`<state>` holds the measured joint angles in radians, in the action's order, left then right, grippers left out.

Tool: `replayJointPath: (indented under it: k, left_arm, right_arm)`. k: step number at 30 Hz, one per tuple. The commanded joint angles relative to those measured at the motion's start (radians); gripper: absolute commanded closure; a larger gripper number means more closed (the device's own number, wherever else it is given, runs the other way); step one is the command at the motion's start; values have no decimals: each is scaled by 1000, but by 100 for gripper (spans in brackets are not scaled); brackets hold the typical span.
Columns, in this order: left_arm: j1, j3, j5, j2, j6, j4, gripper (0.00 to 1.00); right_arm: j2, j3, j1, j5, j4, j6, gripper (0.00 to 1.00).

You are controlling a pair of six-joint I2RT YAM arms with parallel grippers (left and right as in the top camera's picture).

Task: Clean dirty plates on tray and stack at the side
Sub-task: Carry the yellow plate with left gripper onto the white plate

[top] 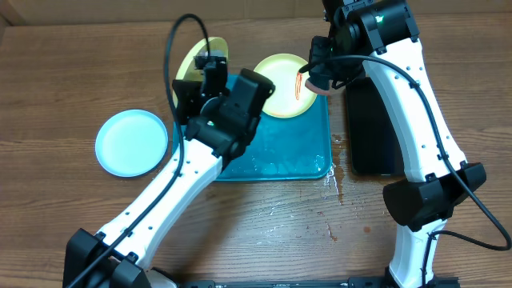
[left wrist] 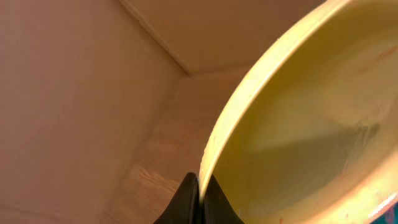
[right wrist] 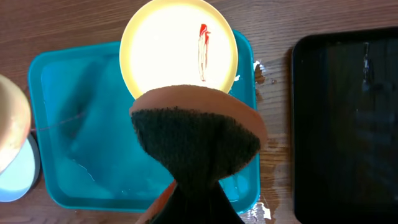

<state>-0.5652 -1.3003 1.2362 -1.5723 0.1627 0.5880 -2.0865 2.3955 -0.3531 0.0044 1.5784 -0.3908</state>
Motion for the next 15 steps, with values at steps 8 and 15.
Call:
replayJointPath:
  k: [8,15]
  left_arm:
    - [-18,-27,68,26,-77,-36,96]
    - [11,-26,-477,26,61,249,96]
  right_arm:
    - [7,13,5,5,3,5,96]
    - [7,13,5,5,18,5,96]
